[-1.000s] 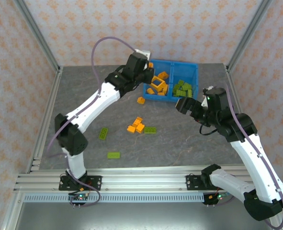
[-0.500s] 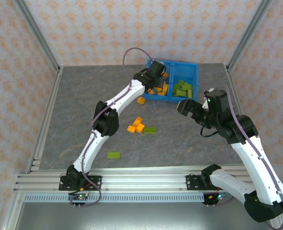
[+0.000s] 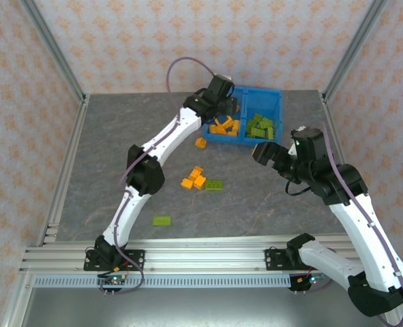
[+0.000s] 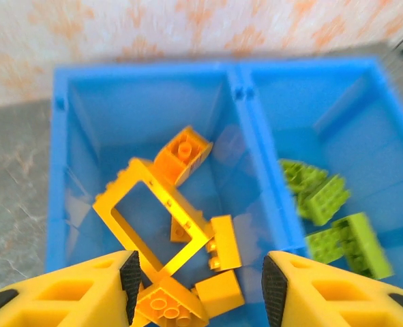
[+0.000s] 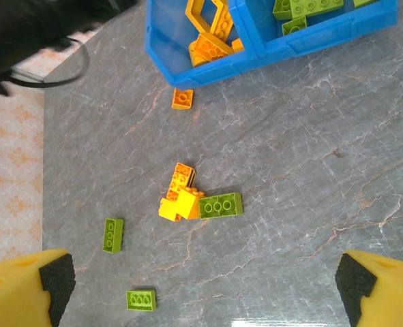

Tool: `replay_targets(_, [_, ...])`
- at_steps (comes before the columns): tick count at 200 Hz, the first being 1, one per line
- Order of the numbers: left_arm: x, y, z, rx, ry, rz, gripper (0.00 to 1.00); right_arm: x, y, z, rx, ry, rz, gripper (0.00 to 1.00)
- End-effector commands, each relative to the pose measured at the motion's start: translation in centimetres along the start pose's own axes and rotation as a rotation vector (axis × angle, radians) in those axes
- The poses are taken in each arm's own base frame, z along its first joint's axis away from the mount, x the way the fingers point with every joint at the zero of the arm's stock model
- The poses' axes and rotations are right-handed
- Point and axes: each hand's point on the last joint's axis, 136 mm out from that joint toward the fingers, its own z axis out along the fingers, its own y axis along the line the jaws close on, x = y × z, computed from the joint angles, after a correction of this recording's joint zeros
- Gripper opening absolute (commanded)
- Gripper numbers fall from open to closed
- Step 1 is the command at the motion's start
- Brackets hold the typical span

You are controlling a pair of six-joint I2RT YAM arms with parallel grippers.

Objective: Sort the legos into containers by color

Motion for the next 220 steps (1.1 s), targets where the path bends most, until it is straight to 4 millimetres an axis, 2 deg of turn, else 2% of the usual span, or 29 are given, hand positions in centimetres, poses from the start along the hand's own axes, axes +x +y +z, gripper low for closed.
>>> replay_targets(1, [-5.9,-0.9,-9.1,0.073,-0.127,-0.003,0.52,-0.2,0.0,1.0,0.006,-0.002,-0.012,0.99])
replay_targets(4, [-5.7,-0.8,-9.4,0.074,-0.124,0.002,0.52,-0.2,0.1,1.2,0.007,0.001,-0.015,0.99])
replay_targets(21, [-6.3,0.1,-14.1,0.073,-0.169,0.025,0.52,0.0,0.8,2.8,0.011,0.033,-0.039,1.00])
replay_targets(26, [-5.7,0.7,-14.7,0.055,-0.166,0.035,0.52,0.0,1.1,3.3,0.017,0.042,-0.050,1.00])
replay_targets(30, [-6.3,1.1,-16.9,0.053,-0.198,0.036,0.52,0.1,1.4,3.8,0.019,0.050,-0.061,1.00])
replay_targets(42, [-5.3,2.8,-19.6,0.015,-0.214,0.046,0.53,0.5,2.5,5.2,0.026,0.069,-0.100,1.00])
replay_targets(48, [-4.6,3.7,-21.0,-0.004,-0.220,0.053,0.53,0.6,3.0,6.2,0.028,0.078,-0.114,1.00])
replay_targets(50, [-4.0,4.0,-20.9,-0.015,-0.209,0.059,0.53,0.8,3.3,6.5,0.026,0.083,-0.119,1.00])
replay_targets(58, [-3.2,5.2,-23.0,-0.041,-0.222,0.063,0.53,1.0,4.3,7.4,0.012,0.094,-0.130,1.00])
replay_targets(78, [0.1,8.1,-26.6,-0.106,-0.214,0.093,0.55,1.8,6.2,11.4,0.044,0.127,-0.121,0.99])
replay_targets(103, [4.9,11.4,-30.2,-0.181,-0.172,0.130,0.61,2.2,7.7,16.1,0.120,0.115,-0.054,0.99])
replay_targets(131, [9.5,13.6,-32.3,-0.197,-0.097,0.167,0.68,2.3,7.7,21.4,0.238,0.074,0.017,1.00])
replay_targets(148, [11.3,14.9,-33.2,-0.231,-0.083,0.174,0.71,2.2,8.0,24.2,0.289,0.031,0.018,1.00])
replay_targets(177, [13.8,17.0,-33.3,-0.290,-0.059,0.197,0.81,1.8,6.8,28.3,0.418,-0.054,0.002,1.00])
replay_targets(192, [15.3,16.6,-32.6,-0.244,-0.047,0.219,0.87,1.5,6.4,30.3,0.468,-0.082,-0.032,0.99])
replay_targets(210, [16.4,14.5,-31.7,-0.103,-0.046,0.238,0.95,1.3,6.2,32.4,0.504,-0.099,-0.071,1.00])
replay_targets(220, [16.3,13.5,-31.5,-0.047,-0.064,0.239,1.00,1.2,6.0,33.6,0.516,-0.103,-0.081,0.99])
